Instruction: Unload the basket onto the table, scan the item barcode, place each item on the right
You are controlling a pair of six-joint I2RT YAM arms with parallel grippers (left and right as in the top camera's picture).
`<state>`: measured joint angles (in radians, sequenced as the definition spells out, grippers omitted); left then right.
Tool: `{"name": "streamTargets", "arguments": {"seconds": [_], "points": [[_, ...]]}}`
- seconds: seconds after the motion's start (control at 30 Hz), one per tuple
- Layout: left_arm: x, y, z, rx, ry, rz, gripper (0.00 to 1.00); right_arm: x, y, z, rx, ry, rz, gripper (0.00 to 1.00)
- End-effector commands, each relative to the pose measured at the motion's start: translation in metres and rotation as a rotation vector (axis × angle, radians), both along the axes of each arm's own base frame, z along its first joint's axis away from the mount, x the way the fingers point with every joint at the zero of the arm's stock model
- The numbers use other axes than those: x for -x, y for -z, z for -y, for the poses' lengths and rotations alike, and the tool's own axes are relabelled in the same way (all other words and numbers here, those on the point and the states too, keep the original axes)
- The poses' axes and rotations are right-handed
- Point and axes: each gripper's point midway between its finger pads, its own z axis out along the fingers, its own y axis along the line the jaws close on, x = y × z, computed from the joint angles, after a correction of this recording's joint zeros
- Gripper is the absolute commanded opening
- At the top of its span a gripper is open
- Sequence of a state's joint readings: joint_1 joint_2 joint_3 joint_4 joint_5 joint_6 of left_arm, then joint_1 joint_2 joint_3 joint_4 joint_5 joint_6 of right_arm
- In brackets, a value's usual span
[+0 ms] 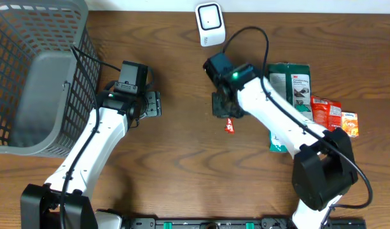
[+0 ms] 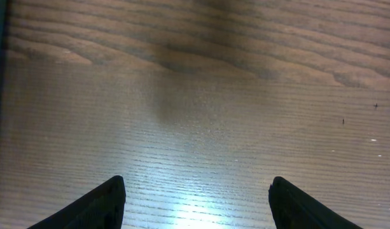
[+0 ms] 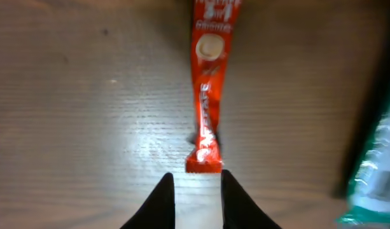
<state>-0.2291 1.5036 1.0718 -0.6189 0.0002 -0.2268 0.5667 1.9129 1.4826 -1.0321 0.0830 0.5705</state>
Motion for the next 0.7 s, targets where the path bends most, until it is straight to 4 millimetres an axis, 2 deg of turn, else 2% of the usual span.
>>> {"name": "streamTargets", "arguments": {"seconds": [0.0, 0.1, 0.23, 0.43, 0.5, 0.67], "points": [[0.001, 0.0, -0.004, -0.017, 0.006, 0.005, 0.73, 0.014, 0.027, 0.007, -0.005, 0.033, -0.053, 0.21], [0.001, 0.0, -0.004, -0.018, 0.006, 0.005, 0.73, 0.014, 0.04, 0.009, -0.01, 0.038, -0.041, 0.22], [0.001, 0.0, -0.004, -0.017, 0.006, 0.005, 0.73, 0.008, 0.044, 0.011, -0.003, 0.042, -0.008, 0.23], [0.001, 0.0, -0.004, -0.018, 0.006, 0.005, 0.73, 0.004, 0.047, 0.018, 0.033, 0.048, 0.022, 0.36], [0.001, 0.0, -0.004, -0.018, 0.006, 0.005, 0.73, 0.004, 0.051, 0.018, 0.027, 0.048, 0.028, 0.36], [0.001, 0.0, -0.004, -0.018, 0.006, 0.004, 0.74, 0.011, 0.066, 0.016, -0.003, 0.044, 0.02, 0.28]]}}
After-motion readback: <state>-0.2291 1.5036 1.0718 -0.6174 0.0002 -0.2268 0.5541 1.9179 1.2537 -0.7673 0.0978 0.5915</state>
